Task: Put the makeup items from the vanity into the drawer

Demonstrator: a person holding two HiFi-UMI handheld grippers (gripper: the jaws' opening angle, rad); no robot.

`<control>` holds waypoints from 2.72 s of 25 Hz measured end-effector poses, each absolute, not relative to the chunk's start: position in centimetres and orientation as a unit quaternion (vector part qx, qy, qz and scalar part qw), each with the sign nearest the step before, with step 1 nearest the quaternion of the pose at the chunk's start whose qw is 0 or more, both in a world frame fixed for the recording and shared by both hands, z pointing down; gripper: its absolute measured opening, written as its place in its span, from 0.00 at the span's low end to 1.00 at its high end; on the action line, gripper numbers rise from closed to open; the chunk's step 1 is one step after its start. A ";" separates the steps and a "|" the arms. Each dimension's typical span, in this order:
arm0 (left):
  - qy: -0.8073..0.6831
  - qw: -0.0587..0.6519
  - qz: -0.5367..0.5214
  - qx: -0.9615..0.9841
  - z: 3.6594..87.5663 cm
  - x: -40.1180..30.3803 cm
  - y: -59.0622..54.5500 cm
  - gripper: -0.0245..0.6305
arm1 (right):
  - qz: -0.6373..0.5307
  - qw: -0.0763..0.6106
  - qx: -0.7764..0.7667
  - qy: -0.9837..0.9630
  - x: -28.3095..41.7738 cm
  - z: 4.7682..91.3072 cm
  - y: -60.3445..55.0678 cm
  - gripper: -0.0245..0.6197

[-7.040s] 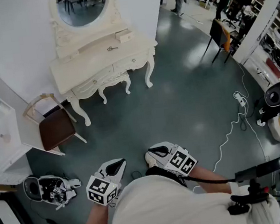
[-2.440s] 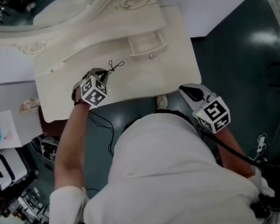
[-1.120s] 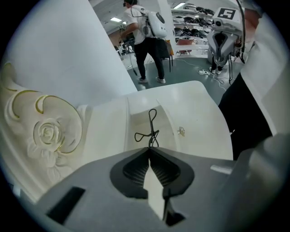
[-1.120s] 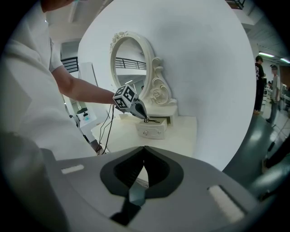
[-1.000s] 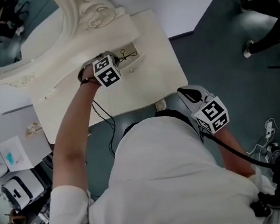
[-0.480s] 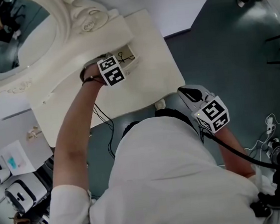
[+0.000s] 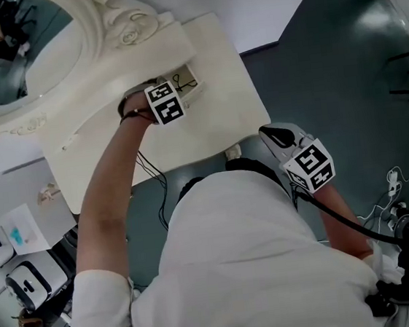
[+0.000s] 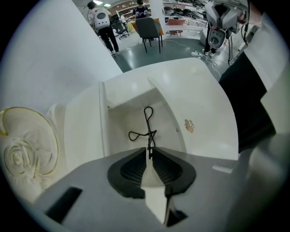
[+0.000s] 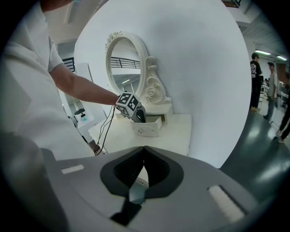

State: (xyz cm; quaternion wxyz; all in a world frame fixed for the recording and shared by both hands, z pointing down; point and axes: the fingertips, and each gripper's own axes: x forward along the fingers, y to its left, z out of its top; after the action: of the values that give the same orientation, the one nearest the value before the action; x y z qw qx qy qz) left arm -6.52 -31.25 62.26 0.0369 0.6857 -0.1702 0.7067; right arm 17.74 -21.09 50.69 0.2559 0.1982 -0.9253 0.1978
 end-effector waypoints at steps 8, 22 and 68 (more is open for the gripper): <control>-0.178 0.043 0.688 0.702 61.0 -6.5 -30.8 0.16 | 0.194 0.259 0.191 -0.927 16.9 50.8 -20.8 0.04; -0.372 0.146 0.448 0.800 50.6 -8.7 -25.8 0.15 | 0.152 0.263 0.155 -0.940 11.8 48.9 -18.5 0.04; -0.416 0.224 0.109 0.875 41.5 -9.7 13.8 0.04 | 0.095 0.266 0.152 -0.947 -0.5 45.3 9.2 0.04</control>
State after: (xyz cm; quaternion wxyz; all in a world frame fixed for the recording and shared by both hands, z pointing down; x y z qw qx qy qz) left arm -9.67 13.83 41.52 0.2239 0.8748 -0.4156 0.1088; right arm -0.54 9.20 45.32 0.2660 0.1523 -0.9471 0.0949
